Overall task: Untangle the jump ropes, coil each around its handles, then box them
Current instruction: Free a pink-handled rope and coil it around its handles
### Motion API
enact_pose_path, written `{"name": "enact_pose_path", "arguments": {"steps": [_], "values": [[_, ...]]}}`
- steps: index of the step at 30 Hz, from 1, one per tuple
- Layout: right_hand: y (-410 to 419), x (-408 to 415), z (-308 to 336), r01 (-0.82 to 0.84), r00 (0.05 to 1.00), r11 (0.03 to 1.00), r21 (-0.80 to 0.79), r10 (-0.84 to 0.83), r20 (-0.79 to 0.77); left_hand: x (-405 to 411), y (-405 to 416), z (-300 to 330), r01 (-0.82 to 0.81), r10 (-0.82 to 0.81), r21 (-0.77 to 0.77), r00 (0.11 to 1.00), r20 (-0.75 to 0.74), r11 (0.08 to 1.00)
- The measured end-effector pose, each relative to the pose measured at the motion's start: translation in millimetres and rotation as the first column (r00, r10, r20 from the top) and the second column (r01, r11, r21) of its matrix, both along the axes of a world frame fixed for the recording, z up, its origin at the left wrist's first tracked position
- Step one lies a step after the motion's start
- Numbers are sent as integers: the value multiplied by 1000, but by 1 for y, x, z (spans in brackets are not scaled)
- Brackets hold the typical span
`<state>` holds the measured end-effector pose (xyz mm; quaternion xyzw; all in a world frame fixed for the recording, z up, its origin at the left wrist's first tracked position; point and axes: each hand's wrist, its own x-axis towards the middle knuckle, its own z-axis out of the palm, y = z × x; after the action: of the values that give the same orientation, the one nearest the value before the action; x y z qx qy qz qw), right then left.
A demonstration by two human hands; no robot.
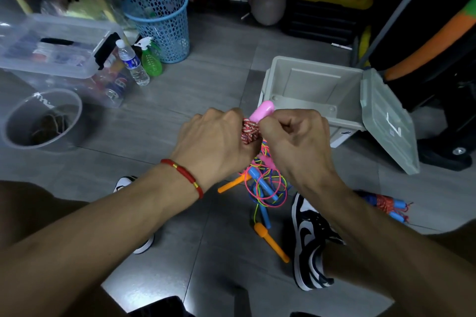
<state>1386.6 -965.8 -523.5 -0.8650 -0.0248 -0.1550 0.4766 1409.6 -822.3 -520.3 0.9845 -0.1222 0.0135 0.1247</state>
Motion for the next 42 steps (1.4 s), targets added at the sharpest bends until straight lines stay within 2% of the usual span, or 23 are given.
{"name": "enact_pose_path", "arguments": {"steps": [3, 5, 7, 9, 11, 13, 15, 18, 20, 23, 26, 28, 31, 34, 36, 37, 39, 41, 42], "values": [[-1, 2, -3, -15, 956, 944, -329, 109, 271, 10, 1, -1, 8, -16, -53, 988, -154, 999], [-5, 5, -5, -43, 924, 923, -383, 182, 337, 12, 2, 1, 15, -31, -81, 979, -201, 997], [-8, 8, -1, -48, 956, 966, -255, 119, 269, 10, 1, 4, 12, -27, -105, 989, -147, 994], [-10, 9, 0, -27, 991, 999, -30, 31, 131, 5, -2, 6, 15, -21, -105, 998, -53, 994], [-11, 9, -2, -19, 999, 987, 158, 14, 30, 0, -6, 7, 18, -16, -111, 1000, 22, 994], [-10, 9, -1, 0, 1000, 966, 260, 6, -21, 0, -8, 5, 5, 1, -100, 998, 60, 995], [-8, 6, 1, 8, 1000, 985, 174, -12, 20, 4, -10, 2, -1, 3, -61, 999, 33, 998], [-8, 5, 2, 2, 973, 984, -179, 40, 227, 9, -14, 1, 21, -19, 11, 995, -97, 1000], [-11, 4, 0, -20, 965, 976, -216, 75, 250, 9, -14, 2, 27, -25, 12, 991, -131, 1000], [-26, 11, 0, -17, 994, 995, -94, 27, 106, 14, -17, 4, 42, -44, -16, 994, -100, 999], [-52, 21, 1, -83, 996, 993, 83, 82, 19, 19, -16, 8, 77, -82, -41, 987, -141, 996], [-71, 22, -1, -151, 988, 988, 25, 152, -25, 22, -15, 10, 84, -97, -90, 984, -147, 992], [-98, 20, -5, -239, 966, 959, -154, 220, -133, 36, -16, 7, 113, -120, -119, 991, -52, 986], [-122, 33, 2, -120, 988, 971, -207, 96, -121, 51, -24, 1, 179, -179, 0, 984, 7, 984], [-129, 47, 10, -119, 991, 972, -205, 103, -88, 59, -37, -5, 231, -235, 75, 971, 48, 970], [-130, 55, 15, -176, 981, 960, -218, 152, -124, 63, -46, -7, 254, -259, 75, 964, 63, 964], [-135, 69, 20, -345, 909, 912, -221, 266, -322, 73, -71, -12, 322, -322, 17, 945, 58, 947], [-150, 82, 17, -473, 786, 871, -134, 348, -510, 83, -100, -17, 400, -398, -46, 916, 49, 915], [-163, 87, 15, -490, 749, 868, -86, 368, -551, 88, -114, -19, 427, -424, -84, 904, 53, 900]]}}
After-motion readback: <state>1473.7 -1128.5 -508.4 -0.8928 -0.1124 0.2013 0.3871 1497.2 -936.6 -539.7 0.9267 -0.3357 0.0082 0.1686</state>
